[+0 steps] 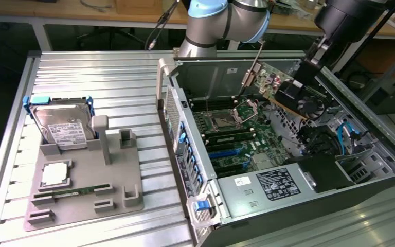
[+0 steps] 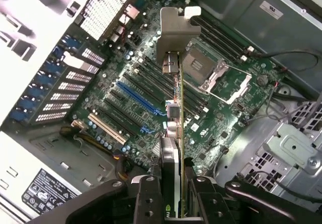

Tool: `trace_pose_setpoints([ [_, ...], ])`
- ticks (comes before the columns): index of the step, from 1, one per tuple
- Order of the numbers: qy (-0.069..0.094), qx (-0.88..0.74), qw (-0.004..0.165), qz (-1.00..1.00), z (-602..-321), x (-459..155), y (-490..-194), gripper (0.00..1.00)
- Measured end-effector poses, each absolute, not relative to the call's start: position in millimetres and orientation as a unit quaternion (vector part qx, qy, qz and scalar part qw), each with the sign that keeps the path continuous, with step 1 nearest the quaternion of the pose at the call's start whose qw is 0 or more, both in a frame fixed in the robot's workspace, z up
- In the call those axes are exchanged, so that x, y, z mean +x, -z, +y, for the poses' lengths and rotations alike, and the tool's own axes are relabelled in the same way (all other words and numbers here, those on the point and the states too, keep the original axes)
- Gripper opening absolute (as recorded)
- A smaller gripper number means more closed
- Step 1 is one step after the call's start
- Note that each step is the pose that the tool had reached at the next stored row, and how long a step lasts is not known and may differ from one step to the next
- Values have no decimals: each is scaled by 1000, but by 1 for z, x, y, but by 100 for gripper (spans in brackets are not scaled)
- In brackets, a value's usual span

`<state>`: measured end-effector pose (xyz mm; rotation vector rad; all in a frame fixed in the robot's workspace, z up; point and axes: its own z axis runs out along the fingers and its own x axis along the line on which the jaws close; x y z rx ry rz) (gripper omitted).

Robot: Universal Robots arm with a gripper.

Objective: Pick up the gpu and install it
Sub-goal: 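Insert the gpu into the slot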

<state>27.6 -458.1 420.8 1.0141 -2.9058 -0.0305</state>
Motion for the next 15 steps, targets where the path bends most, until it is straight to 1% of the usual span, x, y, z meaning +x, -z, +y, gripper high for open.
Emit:
trace_pose_setpoints([
  [15, 6, 444, 33, -895, -458, 28, -421, 27],
])
